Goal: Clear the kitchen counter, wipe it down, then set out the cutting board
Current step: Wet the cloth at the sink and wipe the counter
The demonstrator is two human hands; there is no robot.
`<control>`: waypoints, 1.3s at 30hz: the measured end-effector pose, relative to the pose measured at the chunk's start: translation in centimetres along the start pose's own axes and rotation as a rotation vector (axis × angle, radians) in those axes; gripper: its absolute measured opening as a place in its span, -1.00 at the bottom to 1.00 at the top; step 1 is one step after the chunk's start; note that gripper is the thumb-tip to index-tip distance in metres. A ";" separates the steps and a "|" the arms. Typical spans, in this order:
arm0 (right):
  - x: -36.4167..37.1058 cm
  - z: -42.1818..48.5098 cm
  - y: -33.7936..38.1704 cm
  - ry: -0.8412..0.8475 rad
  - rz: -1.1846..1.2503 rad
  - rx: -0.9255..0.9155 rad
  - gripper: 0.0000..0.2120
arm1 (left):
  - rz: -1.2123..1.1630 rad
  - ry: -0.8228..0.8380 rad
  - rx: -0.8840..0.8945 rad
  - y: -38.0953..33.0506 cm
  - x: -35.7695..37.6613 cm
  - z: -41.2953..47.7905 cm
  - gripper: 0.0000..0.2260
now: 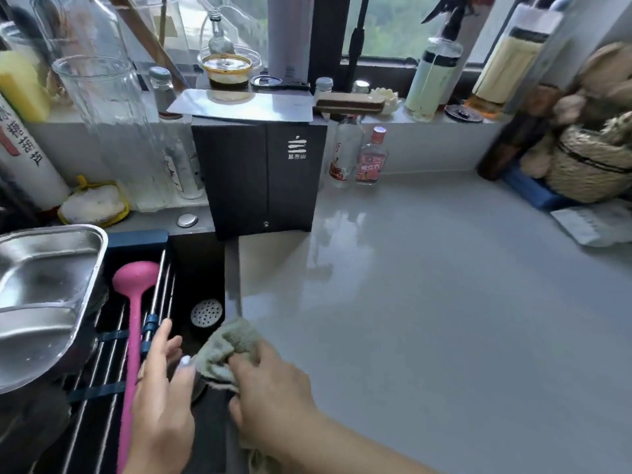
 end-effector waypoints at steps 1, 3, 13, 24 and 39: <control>0.2 -0.2 -0.2 -0.032 -0.021 0.023 -0.72 | 0.037 0.011 -0.018 0.0 0.5 0.1 -0.47; -0.1 0.2 -1.2 -0.096 -0.023 0.074 -0.73 | 0.104 0.057 -0.023 -0.4 1.8 0.2 -0.42; -12.2 0.9 -20.9 -0.456 -0.201 0.648 -0.57 | 0.370 0.112 0.003 -2.3 5.4 -1.6 -0.39; -6.5 8.1 -11.0 -0.329 -0.093 0.119 -0.42 | 0.428 0.029 -0.012 -2.4 8.2 0.0 -0.41; -14.7 5.1 -23.9 -0.478 0.148 0.269 -0.50 | 0.484 -0.083 -0.103 -1.4 8.0 -0.2 -0.44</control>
Point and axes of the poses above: each hand's wrist, its own z-axis towards the middle knuckle, its own x-axis out of the palm, y = z × x, the point moved 5 cm from there along z, towards the middle knuckle, and after that the axes turned 3 degrees about -x, right-handed, at the moved point
